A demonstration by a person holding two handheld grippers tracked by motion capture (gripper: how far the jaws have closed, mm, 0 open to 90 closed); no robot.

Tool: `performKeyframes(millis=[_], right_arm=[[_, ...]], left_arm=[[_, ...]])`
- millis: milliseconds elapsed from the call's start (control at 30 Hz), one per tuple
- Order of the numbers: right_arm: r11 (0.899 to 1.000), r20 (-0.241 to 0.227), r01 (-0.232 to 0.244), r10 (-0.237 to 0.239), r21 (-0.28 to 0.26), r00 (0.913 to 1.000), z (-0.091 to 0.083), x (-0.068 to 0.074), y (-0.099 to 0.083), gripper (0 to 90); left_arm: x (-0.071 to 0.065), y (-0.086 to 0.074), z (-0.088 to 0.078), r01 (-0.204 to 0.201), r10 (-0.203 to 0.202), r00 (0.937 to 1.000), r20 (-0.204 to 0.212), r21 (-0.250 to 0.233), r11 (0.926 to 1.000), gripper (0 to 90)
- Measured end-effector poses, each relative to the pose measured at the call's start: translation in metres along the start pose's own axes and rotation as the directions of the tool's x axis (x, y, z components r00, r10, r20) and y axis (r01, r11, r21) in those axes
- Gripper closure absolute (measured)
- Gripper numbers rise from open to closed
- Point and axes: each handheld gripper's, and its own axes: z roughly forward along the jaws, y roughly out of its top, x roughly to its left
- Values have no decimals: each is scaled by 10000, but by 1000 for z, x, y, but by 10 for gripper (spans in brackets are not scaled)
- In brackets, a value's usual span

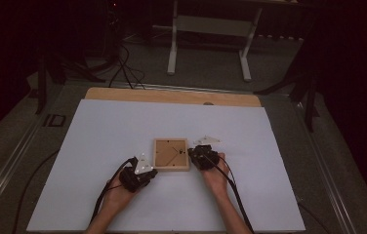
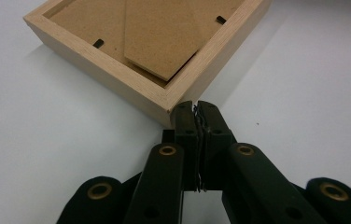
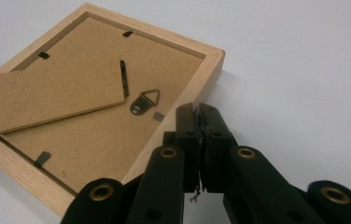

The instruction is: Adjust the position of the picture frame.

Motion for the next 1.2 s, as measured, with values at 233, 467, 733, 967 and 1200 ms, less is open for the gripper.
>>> performKeyframes(millis=[233, 467, 733, 967, 1200], right_arm=[[9999, 50, 128, -128, -74, 9999, -5, -2, 0, 844], [9994, 62, 272, -271, -193, 9996, -14, -3, 2, 832], [9984, 26, 457, -457, -336, 9990, -26, -5, -2, 805], [9966, -25, 561, -563, -597, 9984, -42, -10, -11, 769], [9948, -104, 640, -650, -796, 9978, -51, -9, -21, 745]], left_arm=[[1, 0, -1, -23, 23, 10000, -9, 37, 10000, 873], [7, -2, -2, 260, -256, 9994, -235, 188, 9995, 872], [9, -2, -6, 303, -303, 9995, -53, -37, 9995, 842], [14, -3, -14, 576, -576, 9983, 21, -537, 9969, 815], [18, -3, -21, 969, -984, 9951, -95, -1040, 9898, 768]])
